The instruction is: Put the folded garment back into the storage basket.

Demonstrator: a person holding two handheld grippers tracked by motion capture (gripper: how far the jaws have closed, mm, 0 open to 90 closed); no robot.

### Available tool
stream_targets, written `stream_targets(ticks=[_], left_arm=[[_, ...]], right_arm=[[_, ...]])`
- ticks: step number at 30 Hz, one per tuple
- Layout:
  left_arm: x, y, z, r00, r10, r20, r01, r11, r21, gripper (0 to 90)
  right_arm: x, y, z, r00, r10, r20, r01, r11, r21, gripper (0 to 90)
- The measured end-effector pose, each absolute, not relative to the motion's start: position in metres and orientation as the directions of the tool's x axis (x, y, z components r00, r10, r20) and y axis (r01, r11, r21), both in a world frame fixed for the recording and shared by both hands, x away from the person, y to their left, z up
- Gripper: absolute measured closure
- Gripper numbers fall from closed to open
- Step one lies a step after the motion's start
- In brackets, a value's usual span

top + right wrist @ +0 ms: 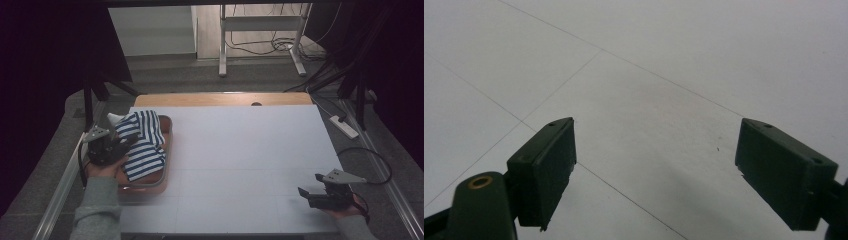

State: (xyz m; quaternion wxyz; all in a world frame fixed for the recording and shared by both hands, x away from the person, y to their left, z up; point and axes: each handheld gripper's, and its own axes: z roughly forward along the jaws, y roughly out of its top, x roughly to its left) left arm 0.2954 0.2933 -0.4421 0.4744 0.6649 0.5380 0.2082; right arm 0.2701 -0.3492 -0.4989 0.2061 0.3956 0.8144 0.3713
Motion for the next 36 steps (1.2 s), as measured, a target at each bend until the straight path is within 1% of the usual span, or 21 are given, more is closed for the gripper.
stream_targets(ticks=[17,24,32,34,35,36], left_arm=[[0.304,0.285,-0.452,0.322,0.924,-0.203,0.584,-0.026,0.811,70.4],[0.306,0.282,-0.454,0.327,0.927,-0.185,0.595,-0.050,0.802,70.2],[0.307,0.281,-0.455,0.325,0.927,-0.187,0.599,-0.049,0.799,69.0],[0.308,0.281,-0.455,0.321,0.928,-0.191,0.604,-0.046,0.796,66.1],[0.308,0.281,-0.455,0.317,0.928,-0.194,0.608,-0.041,0.793,58.8],[0.308,0.281,-0.454,0.304,0.934,-0.189,0.605,-0.036,0.795,48.7]], right_arm=[[0.270,-0.349,-0.499,-0.603,0.797,-0.043,0.493,0.414,0.766,17.4],[0.270,-0.349,-0.499,-0.603,0.796,-0.043,0.492,0.414,0.766,17.4],[0.270,-0.349,-0.499,-0.603,0.796,-0.042,0.492,0.413,0.767,17.4],[0.270,-0.349,-0.499,-0.604,0.796,-0.043,0.492,0.414,0.766,17.4],[0.270,-0.349,-0.499,-0.604,0.796,-0.043,0.492,0.414,0.766,17.4],[0.270,-0.349,-0.499,-0.604,0.796,-0.043,0.492,0.414,0.766,17.4]])
